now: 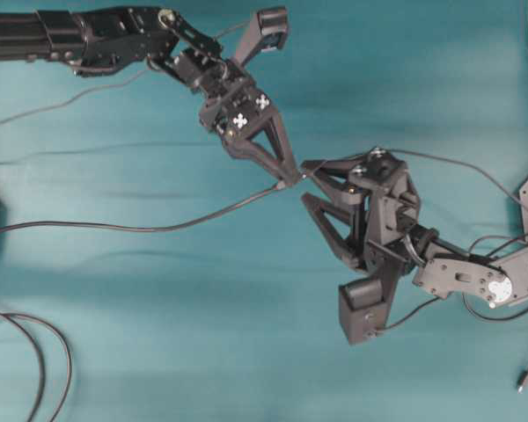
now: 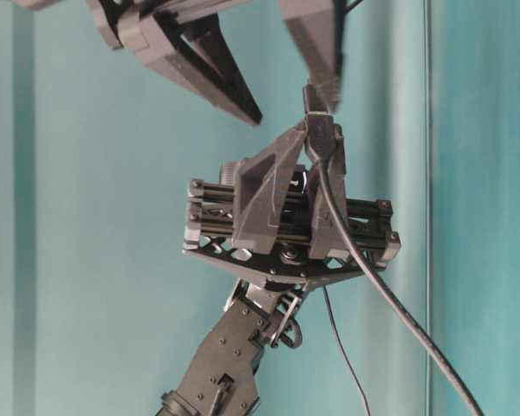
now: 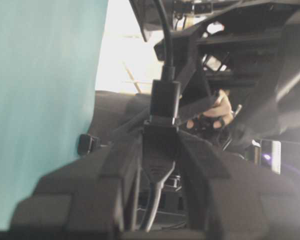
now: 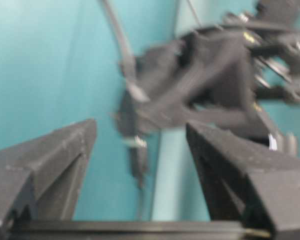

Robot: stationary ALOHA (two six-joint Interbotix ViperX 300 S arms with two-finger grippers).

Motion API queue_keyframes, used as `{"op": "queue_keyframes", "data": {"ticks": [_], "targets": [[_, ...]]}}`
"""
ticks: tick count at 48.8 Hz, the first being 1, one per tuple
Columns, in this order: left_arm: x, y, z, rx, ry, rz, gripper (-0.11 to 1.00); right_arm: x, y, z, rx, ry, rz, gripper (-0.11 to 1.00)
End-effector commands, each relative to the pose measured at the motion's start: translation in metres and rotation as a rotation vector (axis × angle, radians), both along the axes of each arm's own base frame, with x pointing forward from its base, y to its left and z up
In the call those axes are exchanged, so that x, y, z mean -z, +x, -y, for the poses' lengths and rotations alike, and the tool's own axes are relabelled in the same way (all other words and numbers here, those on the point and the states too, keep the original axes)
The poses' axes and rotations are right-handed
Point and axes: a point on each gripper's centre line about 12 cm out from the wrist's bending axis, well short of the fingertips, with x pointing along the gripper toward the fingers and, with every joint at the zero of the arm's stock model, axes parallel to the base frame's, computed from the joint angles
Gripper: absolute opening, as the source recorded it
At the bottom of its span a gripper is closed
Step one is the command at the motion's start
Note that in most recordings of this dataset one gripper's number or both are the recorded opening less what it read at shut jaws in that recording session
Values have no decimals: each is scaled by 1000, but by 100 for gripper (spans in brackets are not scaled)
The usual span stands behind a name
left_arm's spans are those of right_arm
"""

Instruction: Insert the USB using both arms.

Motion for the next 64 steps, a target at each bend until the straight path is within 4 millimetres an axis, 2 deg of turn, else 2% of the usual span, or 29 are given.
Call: {"op": "queue_keyframes", "data": {"ticks": [1,9,18,24,31,41,49,57,64], "targets": [[-16,-2,3,-5,12,30,22,-21,-2,-2,33,14,68,73],[-8,-10,1,4,122,-21,22,-36,-19,0,148,179,141,73],[-14,-14,-5,-26,485,-63,22,-61,-48,-1,253,517,302,73],[-15,-11,4,-6,650,-53,22,-69,-69,8,338,721,410,73],[-1,-5,28,87,785,-50,22,-64,-85,16,414,853,464,72],[25,3,55,197,966,-40,22,-49,-99,21,489,939,472,72],[42,8,54,223,1095,-31,22,-44,-101,22,504,942,459,72],[57,12,49,225,1155,-44,22,-43,-101,21,507,945,457,72],[59,15,47,224,1162,-44,22,-42,-102,22,510,941,456,72]]}}
